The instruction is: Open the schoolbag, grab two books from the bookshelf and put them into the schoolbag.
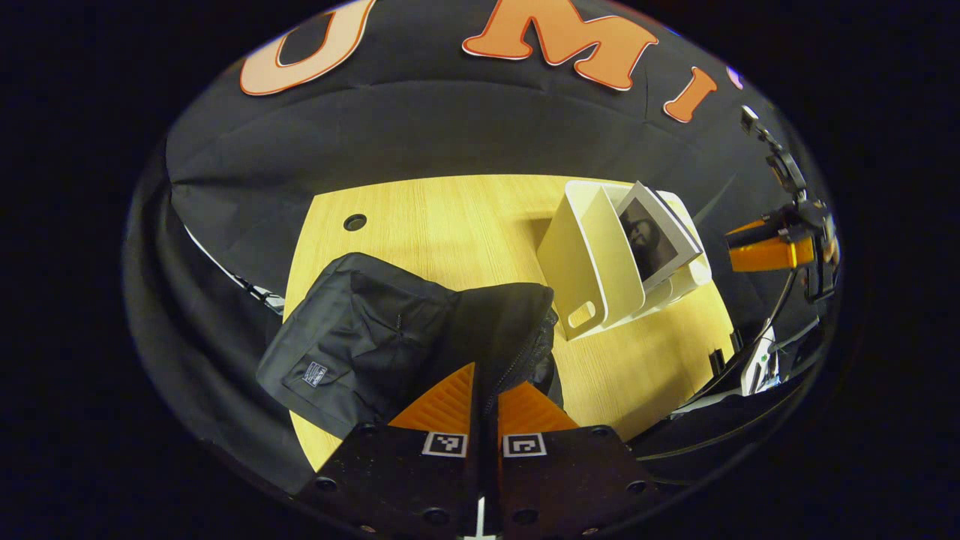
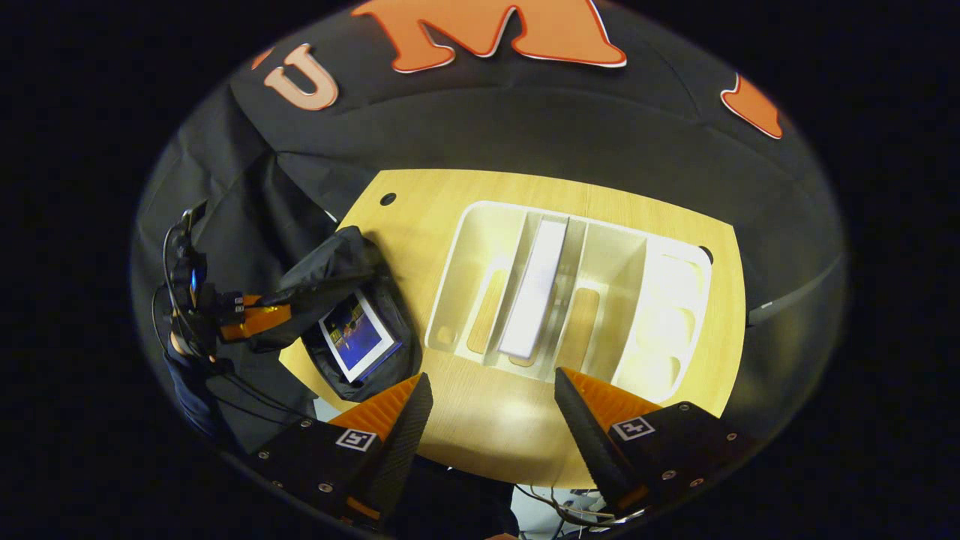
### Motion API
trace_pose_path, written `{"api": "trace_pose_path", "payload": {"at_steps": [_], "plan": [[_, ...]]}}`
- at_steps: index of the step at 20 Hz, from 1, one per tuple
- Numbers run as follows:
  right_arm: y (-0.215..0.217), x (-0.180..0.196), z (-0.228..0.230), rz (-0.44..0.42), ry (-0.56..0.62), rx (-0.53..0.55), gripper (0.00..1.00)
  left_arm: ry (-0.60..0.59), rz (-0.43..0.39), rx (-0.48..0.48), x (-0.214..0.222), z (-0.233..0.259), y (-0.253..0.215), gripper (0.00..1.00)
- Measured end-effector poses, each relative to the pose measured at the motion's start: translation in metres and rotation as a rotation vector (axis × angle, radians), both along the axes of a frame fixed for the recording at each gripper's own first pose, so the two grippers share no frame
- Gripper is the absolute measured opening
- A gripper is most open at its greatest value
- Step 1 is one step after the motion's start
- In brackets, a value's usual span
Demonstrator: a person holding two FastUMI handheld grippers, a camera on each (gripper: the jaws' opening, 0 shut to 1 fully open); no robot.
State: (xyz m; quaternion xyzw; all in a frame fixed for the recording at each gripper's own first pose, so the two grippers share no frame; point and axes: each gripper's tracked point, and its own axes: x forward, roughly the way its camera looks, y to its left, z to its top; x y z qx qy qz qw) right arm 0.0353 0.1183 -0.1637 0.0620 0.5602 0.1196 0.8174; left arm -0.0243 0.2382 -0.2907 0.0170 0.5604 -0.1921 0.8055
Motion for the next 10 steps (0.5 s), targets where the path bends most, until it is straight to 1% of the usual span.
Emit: {"api": "trace_pose_path", "payload": {"at_steps": [3,5,8,10], "plan": [[-0.014,0.024,-0.019,0.037,0.056,-0.039,0.98,0.03,0.036,0.004,-0.007,0.0,0.0,0.03],[-0.013,0.04,-0.028,0.049,0.097,-0.031,0.98,0.044,0.066,0.015,-0.011,-0.002,0.003,0.03],[-0.005,0.066,-0.047,0.029,0.149,-0.009,0.97,0.048,0.097,0.032,-0.011,0.001,0.0,0.04],[-0.005,0.08,-0.067,0.005,0.182,-0.04,0.96,0.053,0.112,0.037,-0.014,0.002,-0.001,0.04]]}}
